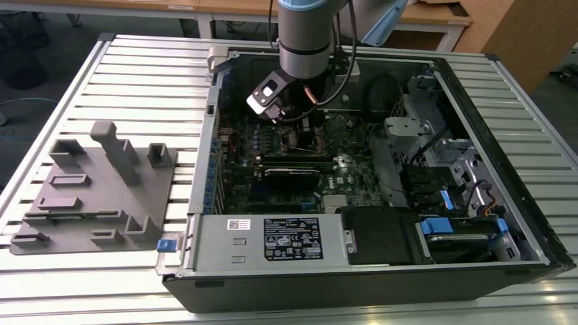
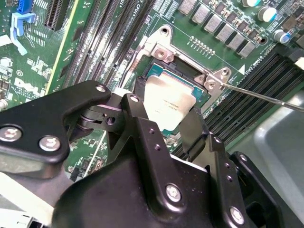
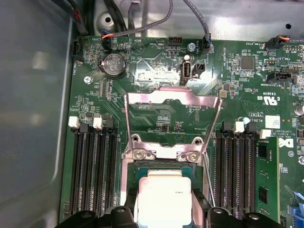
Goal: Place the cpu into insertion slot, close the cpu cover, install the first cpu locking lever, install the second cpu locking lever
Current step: 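Place the cpu into insertion slot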
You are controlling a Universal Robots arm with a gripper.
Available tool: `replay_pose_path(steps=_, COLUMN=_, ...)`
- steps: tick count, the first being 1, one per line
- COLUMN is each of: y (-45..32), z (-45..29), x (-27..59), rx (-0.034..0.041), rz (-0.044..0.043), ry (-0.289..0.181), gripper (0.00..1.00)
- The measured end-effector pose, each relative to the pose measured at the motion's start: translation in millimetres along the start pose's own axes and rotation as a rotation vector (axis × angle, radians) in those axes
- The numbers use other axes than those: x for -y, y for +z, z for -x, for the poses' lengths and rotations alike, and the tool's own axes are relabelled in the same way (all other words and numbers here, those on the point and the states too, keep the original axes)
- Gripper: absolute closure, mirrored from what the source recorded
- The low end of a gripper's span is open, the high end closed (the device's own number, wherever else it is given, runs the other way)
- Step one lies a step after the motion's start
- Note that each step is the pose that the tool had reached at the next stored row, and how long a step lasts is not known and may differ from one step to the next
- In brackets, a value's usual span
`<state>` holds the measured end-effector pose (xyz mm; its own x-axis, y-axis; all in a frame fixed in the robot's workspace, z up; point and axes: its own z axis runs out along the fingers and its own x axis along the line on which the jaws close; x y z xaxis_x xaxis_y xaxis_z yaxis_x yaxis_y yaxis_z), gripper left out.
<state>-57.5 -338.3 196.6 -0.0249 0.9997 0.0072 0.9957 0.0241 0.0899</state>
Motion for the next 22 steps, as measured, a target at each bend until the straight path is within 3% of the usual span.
replay_pose_path(steps=22, y=2.4, z=0.0, x=0.1, rx=0.0010, rz=0.0004, ry=0.007, gripper=0.47)
